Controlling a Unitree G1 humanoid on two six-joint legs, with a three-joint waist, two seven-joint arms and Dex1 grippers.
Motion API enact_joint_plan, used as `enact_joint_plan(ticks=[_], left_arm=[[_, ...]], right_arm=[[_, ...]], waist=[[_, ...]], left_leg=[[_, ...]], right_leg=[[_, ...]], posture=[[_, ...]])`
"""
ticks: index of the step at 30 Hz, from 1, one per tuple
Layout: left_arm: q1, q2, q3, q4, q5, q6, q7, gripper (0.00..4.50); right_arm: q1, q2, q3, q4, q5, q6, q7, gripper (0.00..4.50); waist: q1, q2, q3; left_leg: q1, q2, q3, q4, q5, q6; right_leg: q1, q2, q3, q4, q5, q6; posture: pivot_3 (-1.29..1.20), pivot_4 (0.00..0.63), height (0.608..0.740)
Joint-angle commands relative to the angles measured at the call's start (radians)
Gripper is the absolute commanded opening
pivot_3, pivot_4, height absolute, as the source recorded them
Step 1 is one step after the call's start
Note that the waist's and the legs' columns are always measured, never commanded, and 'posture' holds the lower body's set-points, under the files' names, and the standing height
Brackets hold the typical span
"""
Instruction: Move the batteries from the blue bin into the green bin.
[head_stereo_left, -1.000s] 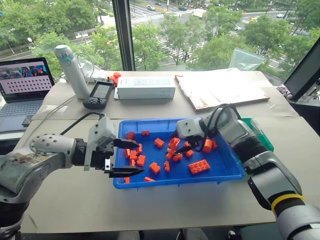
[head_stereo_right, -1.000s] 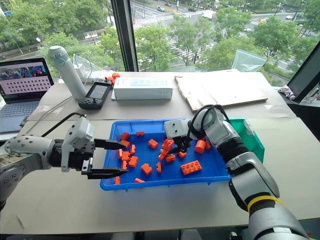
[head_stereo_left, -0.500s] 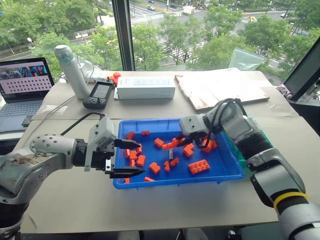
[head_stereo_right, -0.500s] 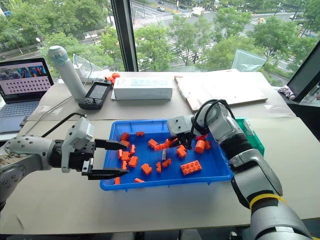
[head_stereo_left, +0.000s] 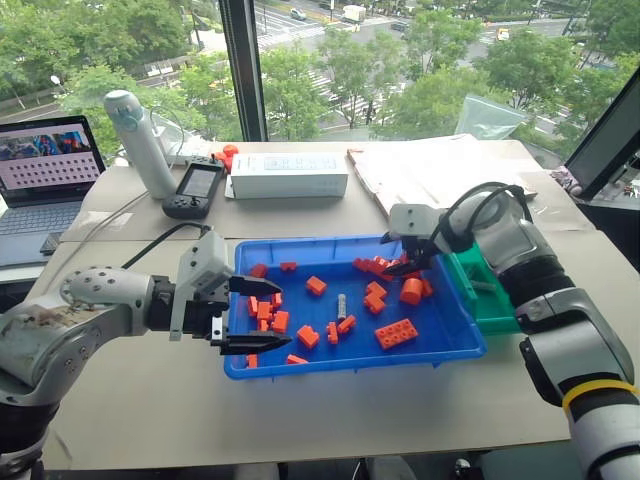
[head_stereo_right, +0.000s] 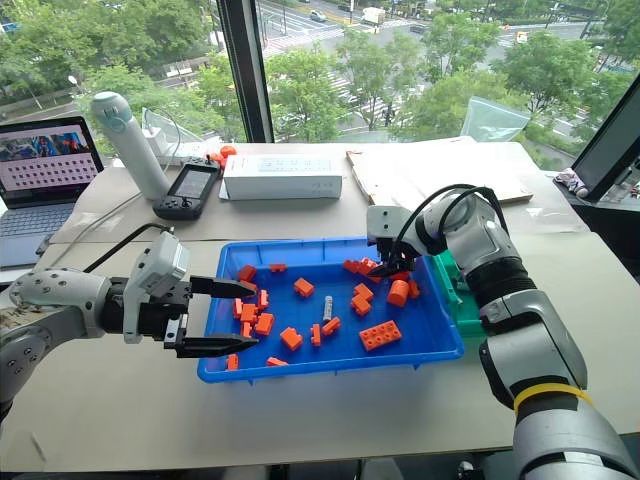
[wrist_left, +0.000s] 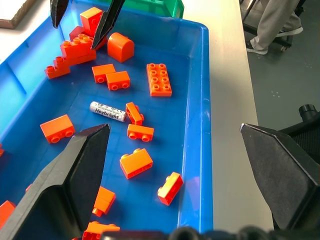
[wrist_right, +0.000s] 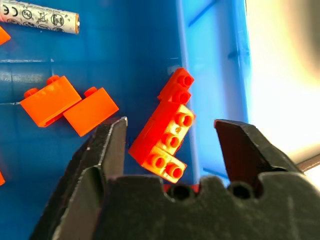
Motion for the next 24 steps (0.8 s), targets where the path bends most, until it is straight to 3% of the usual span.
enact_joint_plan(ticks=[1, 5, 12, 24], left_arm=[[-0.018, 0.009, 0.012, -0.009, -0.003, -0.007, -0.007, 4.50], [-0.018, 0.010, 0.014, -0.009, -0.002, -0.007, -0.007, 4.50], [-0.018, 0.009, 0.011, -0.013, 0.000, -0.008, -0.005, 4.50], [-0.002, 0.011, 0.023, -0.026, -0.013, 0.000, 0.011, 4.50]], right_arm=[[0.041, 0.018, -0.035, -0.194, 0.112, 0.122, 0.091, 3.69], [0.082, 0.046, -0.019, -0.265, 0.113, 0.184, 0.069, 3.69], [0.122, 0.133, 0.034, -0.221, 0.073, 0.239, -0.005, 3.69], [0.166, 0.124, 0.078, -0.232, 0.052, 0.286, 0.014, 3.69]], waist=[[0.000, 0.000, 0.000], [0.003, 0.000, 0.000], [0.002, 0.000, 0.000], [0.002, 0.000, 0.000]], left_leg=[[0.000, 0.000, 0.000, 0.000, 0.000, 0.000], [0.000, 0.000, -0.001, 0.001, 0.000, 0.000], [0.000, 0.000, -0.001, 0.001, 0.000, -0.001], [0.000, 0.000, -0.001, 0.001, 0.000, -0.001]], right_leg=[[0.000, 0.000, 0.000, 0.000, 0.000, 0.000], [0.001, 0.000, -0.001, 0.000, 0.000, 0.000], [-0.002, 0.000, -0.001, 0.000, 0.000, 0.000], [0.000, 0.000, -0.001, 0.000, 0.000, 0.000]], posture=[[0.00, 0.150, 0.740], [0.00, 0.150, 0.740], [0.00, 0.150, 0.740], [0.00, 0.150, 0.740]])
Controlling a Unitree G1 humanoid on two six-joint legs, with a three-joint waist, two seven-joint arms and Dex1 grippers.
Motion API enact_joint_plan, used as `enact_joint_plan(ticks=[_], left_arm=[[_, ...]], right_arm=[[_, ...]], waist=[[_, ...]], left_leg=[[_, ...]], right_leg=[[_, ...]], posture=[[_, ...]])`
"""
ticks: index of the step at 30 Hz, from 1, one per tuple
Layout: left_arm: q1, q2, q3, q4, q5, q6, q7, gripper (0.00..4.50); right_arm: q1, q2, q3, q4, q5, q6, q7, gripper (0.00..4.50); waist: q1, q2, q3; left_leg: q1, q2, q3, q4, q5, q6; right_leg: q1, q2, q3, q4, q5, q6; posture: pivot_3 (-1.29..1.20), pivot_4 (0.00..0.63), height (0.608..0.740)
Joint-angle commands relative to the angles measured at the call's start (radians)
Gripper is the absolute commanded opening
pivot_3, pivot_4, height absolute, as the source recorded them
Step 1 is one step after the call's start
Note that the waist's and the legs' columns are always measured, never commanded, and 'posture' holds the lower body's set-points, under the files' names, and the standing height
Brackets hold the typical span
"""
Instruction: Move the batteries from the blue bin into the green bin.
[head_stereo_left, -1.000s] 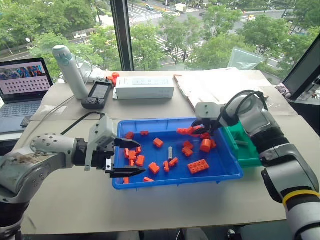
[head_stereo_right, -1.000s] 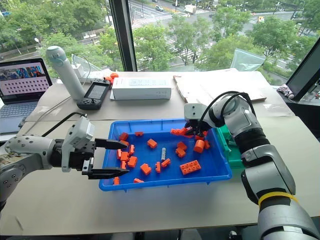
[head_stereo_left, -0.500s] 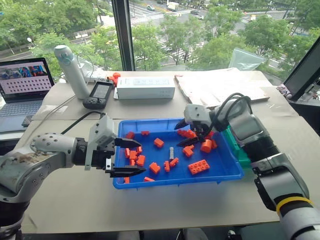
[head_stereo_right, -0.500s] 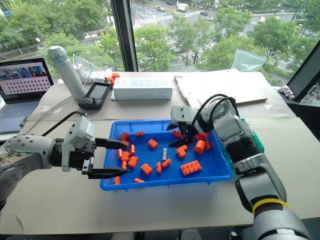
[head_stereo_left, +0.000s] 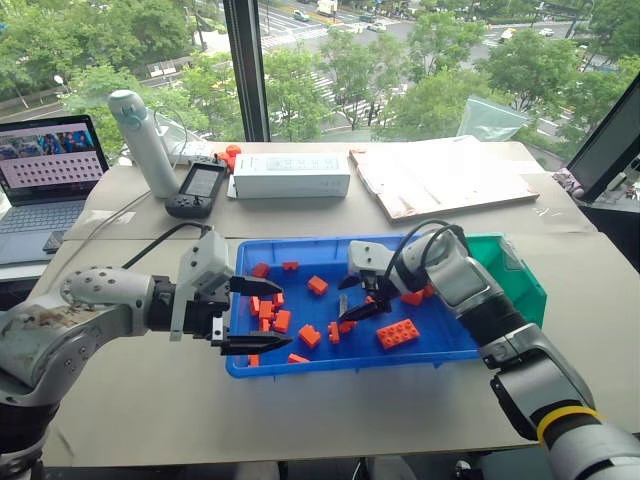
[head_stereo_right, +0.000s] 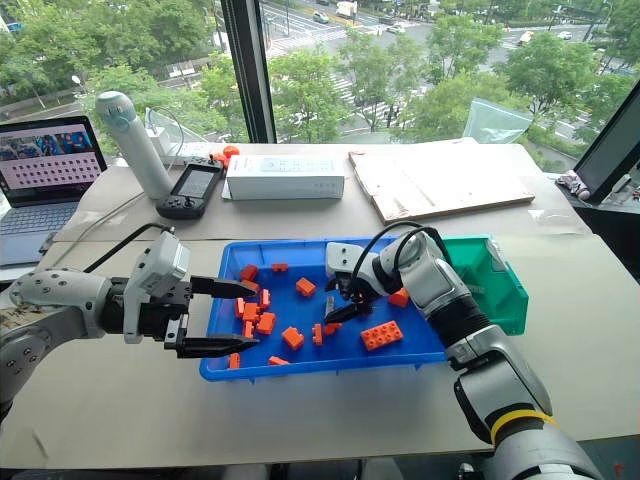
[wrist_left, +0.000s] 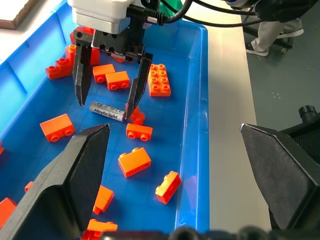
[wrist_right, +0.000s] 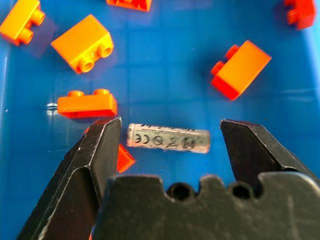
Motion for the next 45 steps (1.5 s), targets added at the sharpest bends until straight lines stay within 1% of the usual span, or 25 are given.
enact_joint_plan(ticks=[1, 7, 11, 12, 14, 18, 21, 23, 24, 27, 30, 32, 35, 37, 39, 41, 42, 44, 45], left_arm=[[-0.004, 0.011, 0.021, -0.020, -0.004, -0.002, 0.004, 4.50], [-0.008, 0.008, 0.017, -0.014, 0.001, -0.006, 0.005, 4.50], [-0.004, 0.009, 0.021, -0.016, -0.001, -0.006, 0.004, 4.50], [-0.003, 0.009, 0.022, -0.017, -0.002, -0.006, 0.005, 4.50], [-0.003, 0.009, 0.023, -0.018, -0.003, -0.005, 0.005, 4.50], [-0.006, 0.004, 0.023, -0.018, -0.009, -0.007, 0.004, 4.50], [-0.037, -0.021, 0.009, 0.006, -0.010, -0.019, 0.000, 4.50], [-0.052, -0.033, -0.002, 0.019, -0.005, -0.027, -0.009, 4.50], [-0.068, -0.050, -0.008, 0.031, -0.009, -0.035, -0.018, 4.50], [-0.141, -0.116, -0.012, 0.075, -0.047, -0.034, -0.023, 4.50], [-0.198, -0.154, -0.026, 0.116, -0.049, -0.032, -0.036, 4.50], [-0.220, -0.158, -0.045, 0.136, -0.037, -0.037, -0.054, 4.50], [-0.244, -0.161, -0.066, 0.163, -0.013, -0.049, -0.078, 4.50], [-0.259, -0.165, -0.079, 0.181, 0.006, -0.058, -0.086, 4.50], [-0.267, -0.170, -0.084, 0.188, 0.017, -0.059, -0.087, 4.50], [-0.265, -0.169, -0.087, 0.184, 0.029, -0.059, -0.085, 4.50], [-0.263, -0.169, -0.086, 0.181, 0.032, -0.058, -0.084, 4.50], [-0.255, -0.164, -0.083, 0.172, 0.039, -0.053, -0.078, 4.50], [-0.249, -0.161, -0.081, 0.166, 0.046, -0.053, -0.074, 4.50]], right_arm=[[-0.010, -0.011, -0.001, -0.017, -0.007, 0.012, -0.002, 3.69], [-0.012, -0.004, 0.001, 0.007, -0.018, 0.024, -0.026, 3.69], [-0.013, -0.003, -0.008, 0.008, -0.008, 0.036, -0.036, 2.68], [-0.014, -0.008, -0.010, 0.002, -0.005, 0.039, -0.034, 2.50], [-0.022, -0.021, -0.025, -0.016, 0.007, 0.051, -0.028, 2.50], [-0.049, -0.088, -0.089, -0.082, 0.053, 0.097, 0.003, 2.50], [-0.078, -0.212, -0.182, -0.144, 0.096, 0.154, 0.032, 2.50], [-0.085, -0.276, -0.213, -0.161, 0.102, 0.172, 0.029, 2.50], [-0.090, -0.321, -0.232, -0.164, 0.101, 0.187, 0.026, 2.50], [-0.069, -0.449, -0.267, -0.173, 0.091, 0.199, 0.043, 2.50], [-0.039, -0.535, -0.299, -0.163, 0.101, 0.207, 0.044, 2.50], [-0.011, -0.570, -0.313, -0.146, 0.098, 0.203, 0.030, 2.50], [0.065, -0.604, -0.311, -0.122, 0.086, 0.165, 0.010, 2.50], [0.106, -0.612, -0.307, -0.091, 0.068, 0.124, -0.021, 2.50], [0.116, -0.601, -0.318, -0.063, 0.074, 0.121, -0.042, 2.50], [0.115, -0.592, -0.319, -0.018, 0.064, 0.094, -0.070, 3.51], [0.112, -0.589, -0.318, -0.004, 0.062, 0.087, -0.078, 3.74], [0.104, -0.589, -0.312, 0.012, 0.060, 0.073, -0.083, 4.38], [0.100, -0.591, -0.311, 0.016, 0.059, 0.068, -0.084, 4.45]], waist=[[0.000, 0.000, 0.000], [0.000, 0.000, 0.000], [0.000, 0.000, 0.000], [0.000, 0.000, 0.000], [0.000, 0.000, 0.000], [0.003, 0.000, 0.000], [0.008, 0.000, 0.000], [0.012, 0.000, 0.000], [0.011, 0.000, 0.000], [0.018, 0.000, 0.000], [0.022, 0.000, 0.001], [0.020, 0.000, 0.001], [0.016, 0.000, 0.001], [0.016, 0.000, 0.001], [0.016, 0.000, 0.001], [0.014, 0.000, 0.001], [0.013, 0.000, 0.001], [0.012, 0.000, 0.001], [0.012, 0.000, 0.001]], left_leg=[[0.000, 0.000, 0.000, 0.000, 0.000, 0.000], [0.000, 0.000, 0.000, 0.000, 0.000, 0.000], [0.000, 0.000, 0.000, 0.000, 0.000, 0.000], [0.000, 0.000, 0.000, 0.000, 0.000, 0.000], [0.000, 0.000, 0.000, 0.000, 0.000, 0.000], [0.000, 0.000, 0.000, 0.000, 0.000, 0.000], [0.000, 0.000, 0.000, 0.000, 0.000, 0.000], [0.000, 0.000, 0.000, 0.000, 0.000, 0.000], [0.000, 0.000, 0.000, 0.000, 0.000, 0.000], [0.000, 0.000, 0.000, 0.000, 0.000, 0.000], [0.000, 0.000, 0.001, 0.001, 0.000, 0.000], [0.000, 0.000, 0.001, 0.000, 0.000, 0.001], [0.000, 0.000, 0.001, 0.000, 0.000, 0.001], [0.000, 0.000, 0.001, 0.001, 0.000, 0.001], [0.000, 0.000, 0.001, 0.001, 0.000, 0.002], [0.000, 0.000, 0.001, 0.001, 0.001, 0.002], [0.000, 0.000, 0.001, 0.001, 0.000, 0.002], [0.000, 0.000, 0.001, 0.001, 0.000, 0.002], [0.000, 0.000, 0.001, 0.001, 0.000, 0.002]], right_leg=[[0.000, 0.000, 0.000, 0.000, 0.000, 0.000], [0.000, 0.000, 0.000, 0.000, 0.000, 0.000], [0.000, 0.000, 0.000, 0.000, 0.000, 0.000], [0.000, 0.000, 0.000, 0.000, 0.000, 0.000], [0.000, 0.000, 0.000, 0.000, 0.000, 0.000], [0.000, 0.000, 0.000, 0.000, 0.000, 0.000], [0.000, 0.000, 0.000, 0.000, 0.000, 0.000], [-0.001, 0.000, 0.000, 0.000, 0.000, 0.000], [-0.003, 0.000, 0.000, -0.001, 0.000, 0.000], [-0.003, 0.000, 0.000, -0.001, 0.000, 0.000], [-0.003, 0.000, 0.000, -0.002, 0.000, 0.000], [0.001, 0.000, 0.001, -0.001, 0.000, 0.000], [0.001, 0.000, 0.001, -0.001, 0.000, 0.000], [0.002, 0.000, 0.001, -0.001, 0.000, 0.000], [0.001, 0.000, 0.002, -0.001, 0.000, 0.000], [0.001, 0.000, 0.002, -0.001, 0.000, 0.000], [0.001, 0.000, 0.002, -0.001, 0.000, 0.000], [0.002, 0.000, 0.002, -0.001, 0.000, 0.001], [0.002, 0.000, 0.002, -0.001, 0.000, 0.001]], posture=[[0.00, 0.150, 0.740], [0.00, 0.150, 0.740], [0.00, 0.150, 0.740], [0.00, 0.150, 0.740], [0.00, 0.150, 0.740], [0.00, 0.150, 0.740], [0.00, 0.150, 0.740], [0.00, 0.150, 0.740], [0.00, 0.150, 0.740], [0.00, 0.150, 0.740], [0.00, 0.150, 0.740], [0.00, 0.150, 0.740], [0.00, 0.150, 0.740], [0.00, 0.150, 0.740], [0.00, 0.150, 0.740], [0.00, 0.150, 0.740], [0.00, 0.150, 0.740], [0.00, 0.150, 0.740], [0.00, 0.150, 0.740]])
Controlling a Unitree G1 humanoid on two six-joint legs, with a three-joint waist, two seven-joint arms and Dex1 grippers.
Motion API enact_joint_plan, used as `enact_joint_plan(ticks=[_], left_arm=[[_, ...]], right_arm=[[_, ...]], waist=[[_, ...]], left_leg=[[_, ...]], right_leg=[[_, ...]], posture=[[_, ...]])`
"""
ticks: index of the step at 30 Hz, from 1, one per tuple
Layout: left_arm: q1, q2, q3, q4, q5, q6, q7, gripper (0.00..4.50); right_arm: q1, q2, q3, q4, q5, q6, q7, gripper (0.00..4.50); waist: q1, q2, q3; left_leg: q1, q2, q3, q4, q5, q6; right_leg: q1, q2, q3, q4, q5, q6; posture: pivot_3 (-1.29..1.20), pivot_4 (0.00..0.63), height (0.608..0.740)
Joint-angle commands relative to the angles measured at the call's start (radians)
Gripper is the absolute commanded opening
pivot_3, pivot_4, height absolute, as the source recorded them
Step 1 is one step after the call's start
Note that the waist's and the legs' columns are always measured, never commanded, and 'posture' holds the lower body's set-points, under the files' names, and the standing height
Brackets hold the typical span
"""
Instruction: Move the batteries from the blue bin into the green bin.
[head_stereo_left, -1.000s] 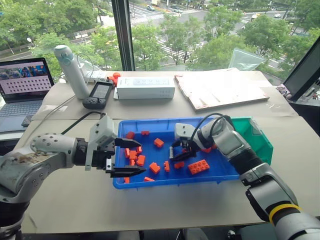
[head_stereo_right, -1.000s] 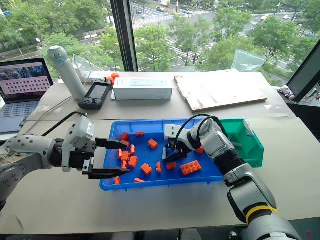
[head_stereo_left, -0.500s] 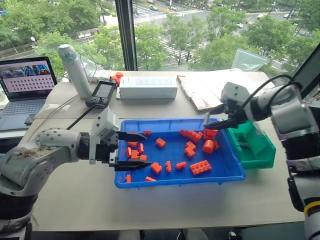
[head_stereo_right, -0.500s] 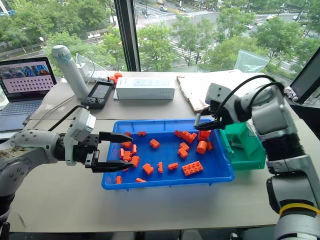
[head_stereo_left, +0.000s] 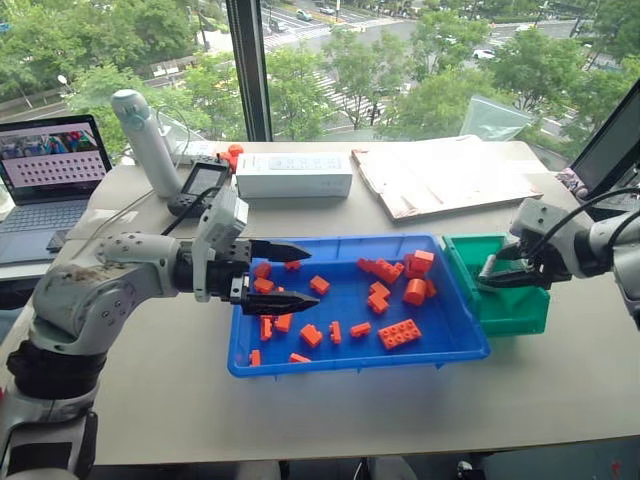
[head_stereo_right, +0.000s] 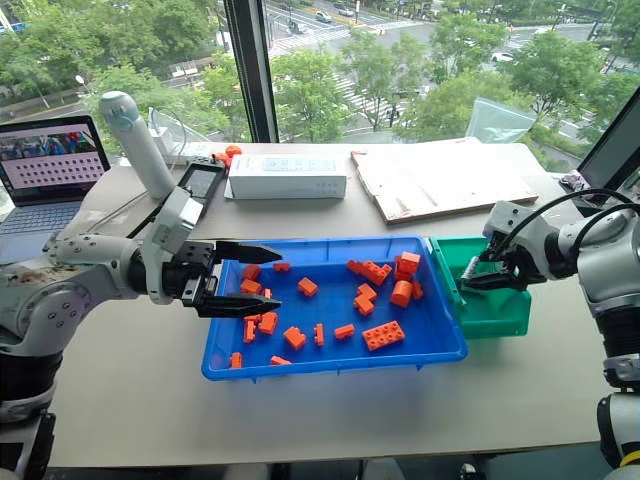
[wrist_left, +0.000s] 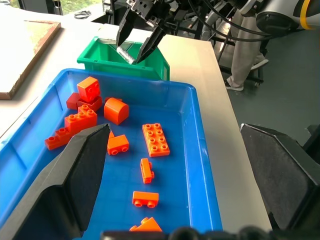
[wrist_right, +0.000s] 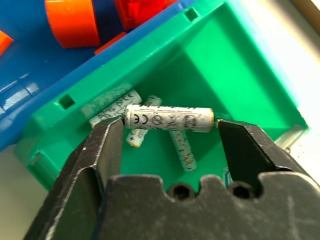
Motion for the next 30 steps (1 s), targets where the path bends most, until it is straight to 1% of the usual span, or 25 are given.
enact_joint_plan(ticks=[1, 4, 6, 9, 11, 13, 16, 19, 23, 24, 30], left_arm=[[0.008, 0.010, 0.015, -0.035, 0.020, -0.016, 0.016, 4.50], [0.019, 0.004, 0.019, -0.038, 0.056, -0.028, 0.054, 4.50], [0.012, -0.032, 0.041, -0.013, 0.064, -0.010, 0.129, 4.50], [0.041, -0.034, 0.056, -0.018, 0.124, -0.061, 0.168, 4.50], [0.059, -0.060, 0.097, -0.028, 0.130, -0.081, 0.221, 4.50], [0.081, -0.090, 0.142, -0.036, 0.150, -0.101, 0.298, 4.50], [0.150, -0.097, 0.178, -0.042, 0.218, -0.143, 0.370, 4.50], [0.223, -0.108, 0.226, -0.052, 0.226, -0.157, 0.404, 4.50], [0.343, -0.132, 0.303, -0.099, 0.210, -0.160, 0.442, 4.50], [0.370, -0.139, 0.317, -0.108, 0.204, -0.160, 0.452, 4.50], [0.466, -0.165, 0.354, -0.155, 0.187, -0.169, 0.478, 4.50]], right_arm=[[-0.040, -0.007, -0.026, 0.012, -0.002, -0.033, -0.014, 4.45], [-0.061, -0.004, -0.047, 0.016, 0.021, -0.025, -0.014, 4.45], [-0.071, 0.012, -0.111, 0.011, 0.089, 0.038, -0.024, 4.45], [-0.014, 0.026, -0.226, -0.025, 0.189, 0.036, -0.038, 4.45], [0.030, 0.071, -0.354, -0.075, 0.299, 0.100, -0.077, 4.45], [0.085, 0.144, -0.494, -0.144, 0.403, 0.142, -0.162, 4.45], [0.187, 0.248, -0.610, -0.290, 0.489, 0.177, -0.279, 4.45], [0.286, 0.297, -0.623, -0.423, 0.514, 0.184, -0.337, 4.45], [0.402, 0.321, -0.573, -0.561, 0.486, 0.122, -0.374, 4.45], [0.409, 0.321, -0.564, -0.573, 0.487, 0.117, -0.377, 4.45], [0.409, 0.298, -0.514, -0.589, 0.489, 0.087, -0.371, 4.45]], waist=[[-0.001, 0.000, 0.000], [-0.002, 0.000, 0.000], [-0.002, 0.000, 0.000], [0.001, 0.000, 0.000], [0.007, 0.000, 0.000], [0.010, -0.001, 0.000], [0.011, 0.000, 0.000], [0.011, 0.000, 0.000], [0.011, 0.000, 0.000], [0.011, 0.000, 0.000], [0.012, 0.000, 0.000]], left_leg=[[0.000, 0.000, 0.000, 0.000, 0.000, 0.000], [0.000, 0.000, 0.000, 0.000, 0.000, 0.000], [0.000, 0.000, 0.000, 0.000, 0.000, 0.000], [0.000, 0.000, -0.001, 0.000, 0.000, 0.000], [0.000, -0.001, -0.001, 0.000, 0.000, 0.001], [0.000, 0.000, -0.002, 0.000, 0.001, 0.002], [0.000, -0.001, -0.003, 0.000, 0.002, 0.004], [0.000, -0.001, -0.002, 0.000, 0.003, 0.006], [0.000, 0.000, -0.002, 0.000, 0.002, 0.004], [0.000, 0.000, -0.002, 0.000, -0.001, 0.000], [0.000, 0.000, -0.003, 0.001, -0.001, -0.001]], right_leg=[[0.000, 0.000, 0.000, 0.000, 0.000, 0.000], [0.000, 0.000, 0.000, 0.000, 0.000, 0.000], [0.000, 0.000, 0.000, 0.000, 0.000, 0.000], [0.001, 0.000, 0.000, 0.000, 0.000, 0.000], [0.002, 0.000, 0.000, 0.000, 0.000, 0.000], [0.002, 0.000, -0.001, 0.000, 0.000, 0.000], [0.003, 0.000, -0.001, 0.000, 0.000, 0.001], [0.003, 0.000, -0.001, 0.000, 0.000, 0.001], [0.002, 0.000, -0.001, 0.000, 0.000, 0.001], [0.002, 0.000, -0.001, 0.000, 0.000, 0.001], [0.002, 0.000, -0.001, 0.000, 0.001, 0.000]], posture=[[0.00, 0.150, 0.740], [0.00, 0.150, 0.740], [0.00, 0.150, 0.740], [0.00, 0.150, 0.740], [0.00, 0.150, 0.740], [0.00, 0.150, 0.740], [0.00, 0.150, 0.740], [0.00, 0.150, 0.740], [0.00, 0.150, 0.740], [0.00, 0.150, 0.740], [0.00, 0.150, 0.740]])
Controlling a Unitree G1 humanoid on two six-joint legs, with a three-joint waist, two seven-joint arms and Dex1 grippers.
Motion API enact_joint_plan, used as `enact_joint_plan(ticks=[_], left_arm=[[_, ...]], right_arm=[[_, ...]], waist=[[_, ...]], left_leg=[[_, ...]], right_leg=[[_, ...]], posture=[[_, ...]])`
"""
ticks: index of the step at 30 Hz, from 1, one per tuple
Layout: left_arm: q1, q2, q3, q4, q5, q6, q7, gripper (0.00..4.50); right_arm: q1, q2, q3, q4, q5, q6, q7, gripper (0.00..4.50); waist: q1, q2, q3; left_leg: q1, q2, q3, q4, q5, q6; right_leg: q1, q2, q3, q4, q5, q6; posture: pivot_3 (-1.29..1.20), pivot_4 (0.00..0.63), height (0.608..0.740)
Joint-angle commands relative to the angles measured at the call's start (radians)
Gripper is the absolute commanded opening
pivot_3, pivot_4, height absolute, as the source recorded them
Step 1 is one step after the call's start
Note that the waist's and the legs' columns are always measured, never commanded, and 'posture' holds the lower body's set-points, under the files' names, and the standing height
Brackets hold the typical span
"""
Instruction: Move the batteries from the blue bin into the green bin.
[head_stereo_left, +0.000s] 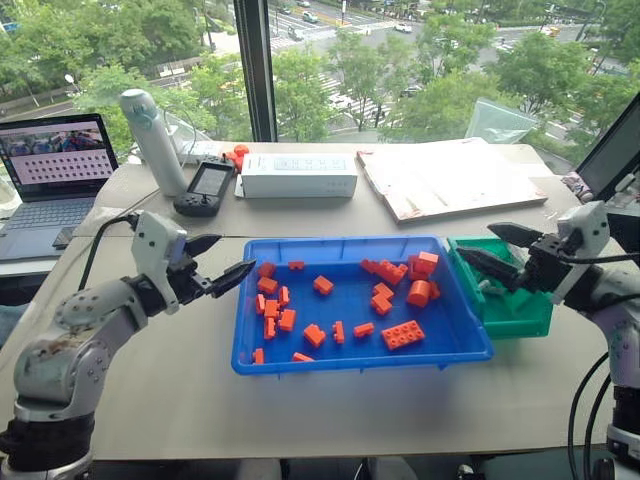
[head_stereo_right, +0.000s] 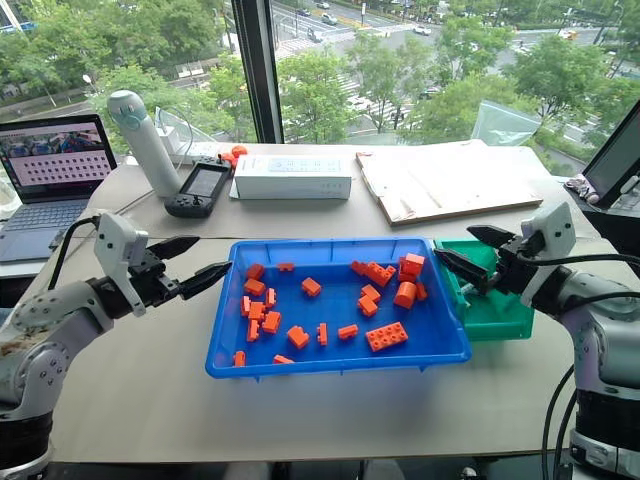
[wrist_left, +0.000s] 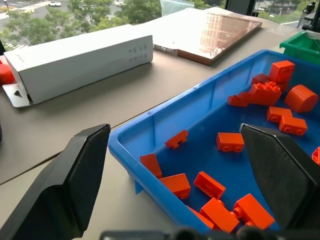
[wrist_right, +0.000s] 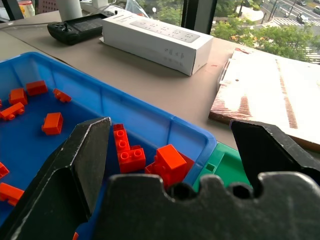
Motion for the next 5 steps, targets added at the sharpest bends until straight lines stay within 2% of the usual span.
enact_joint_plan(ticks=[1, 5], left_arm=[[0.023, -0.010, 0.034, -0.060, -0.015, -0.025, 0.018, 4.50], [0.025, 0.014, 0.024, -0.065, -0.048, 0.019, -0.007, 4.50]], right_arm=[[-0.020, -0.028, 0.021, -0.022, 0.002, -0.042, 0.002, 4.45], [-0.021, -0.034, 0.039, -0.012, 0.006, -0.048, 0.001, 4.45]], waist=[[0.001, 0.000, 0.000], [0.001, 0.000, 0.000]], left_leg=[[0.000, 0.000, 0.000, 0.000, 0.000, 0.000], [0.000, 0.000, 0.000, 0.000, 0.000, 0.000]], right_leg=[[-0.001, 0.000, 0.000, -0.001, 0.000, 0.000], [-0.001, 0.000, 0.000, -0.001, -0.001, -0.002]], posture=[[0.00, 0.150, 0.740], [0.00, 0.150, 0.740]])
